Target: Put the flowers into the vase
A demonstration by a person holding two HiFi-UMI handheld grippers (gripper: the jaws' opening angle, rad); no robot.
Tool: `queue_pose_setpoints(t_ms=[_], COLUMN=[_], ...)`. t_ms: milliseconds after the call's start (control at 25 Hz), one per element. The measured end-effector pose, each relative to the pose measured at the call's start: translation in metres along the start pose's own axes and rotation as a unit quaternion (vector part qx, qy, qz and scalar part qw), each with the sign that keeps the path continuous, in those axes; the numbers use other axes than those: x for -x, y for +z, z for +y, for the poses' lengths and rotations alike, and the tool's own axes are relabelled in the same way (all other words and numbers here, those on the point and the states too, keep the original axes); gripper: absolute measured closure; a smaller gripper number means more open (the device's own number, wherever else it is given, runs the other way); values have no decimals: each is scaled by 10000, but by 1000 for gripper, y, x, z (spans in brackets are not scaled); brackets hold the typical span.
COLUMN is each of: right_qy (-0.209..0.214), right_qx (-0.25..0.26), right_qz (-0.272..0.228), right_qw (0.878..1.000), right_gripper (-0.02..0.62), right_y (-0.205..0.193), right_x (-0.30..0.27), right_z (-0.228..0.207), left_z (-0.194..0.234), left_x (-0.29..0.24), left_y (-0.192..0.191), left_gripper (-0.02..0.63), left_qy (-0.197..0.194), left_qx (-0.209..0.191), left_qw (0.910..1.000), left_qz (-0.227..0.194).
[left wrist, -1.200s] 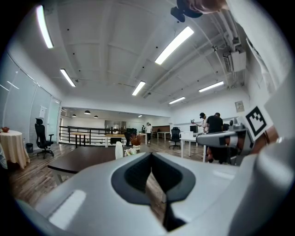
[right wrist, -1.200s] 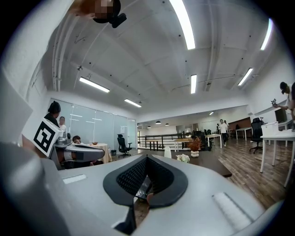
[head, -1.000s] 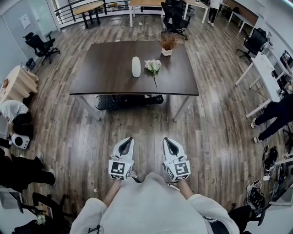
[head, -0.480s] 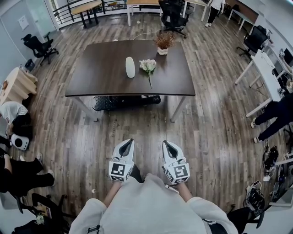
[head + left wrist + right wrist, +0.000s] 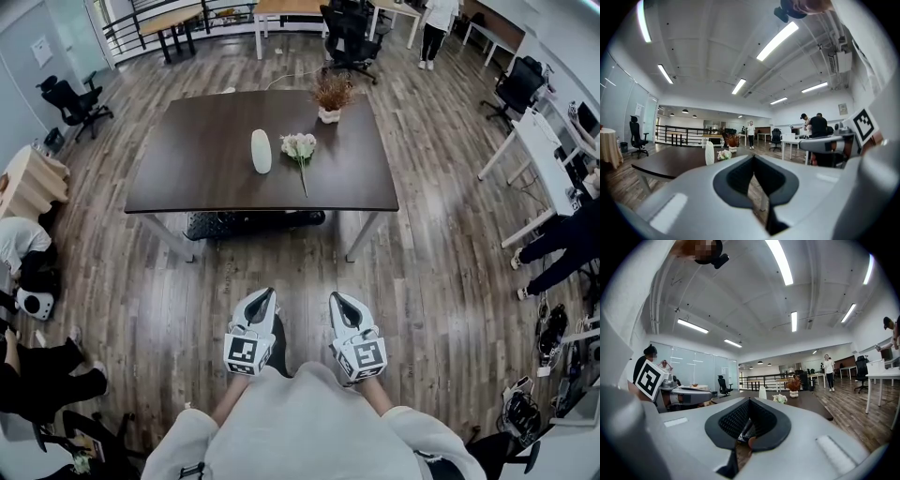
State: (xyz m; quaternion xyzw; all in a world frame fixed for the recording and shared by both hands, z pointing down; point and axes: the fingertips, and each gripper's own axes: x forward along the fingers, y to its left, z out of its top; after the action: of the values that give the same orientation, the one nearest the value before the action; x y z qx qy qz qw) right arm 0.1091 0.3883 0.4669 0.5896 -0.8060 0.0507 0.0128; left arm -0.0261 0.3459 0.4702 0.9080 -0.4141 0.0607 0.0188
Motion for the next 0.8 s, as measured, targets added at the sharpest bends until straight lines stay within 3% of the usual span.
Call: queue_pose_setpoints(t_ms=[400, 800], right_qy=[-201, -309], right_qx=[91, 153], right_qz=[-108, -189], right_qw=[9997, 9992], right_gripper=[598, 598], right_y=[7, 61], right_x=[-116, -285], right_z=[-32, -59], left_z=[85, 207], left_x=[-94, -209], left_y=[-2, 42], left_gripper=[598, 598], left_qy=[-204, -445], left_qx=[7, -12], left_qw=[9997, 9988], left_qz=[-119, -219])
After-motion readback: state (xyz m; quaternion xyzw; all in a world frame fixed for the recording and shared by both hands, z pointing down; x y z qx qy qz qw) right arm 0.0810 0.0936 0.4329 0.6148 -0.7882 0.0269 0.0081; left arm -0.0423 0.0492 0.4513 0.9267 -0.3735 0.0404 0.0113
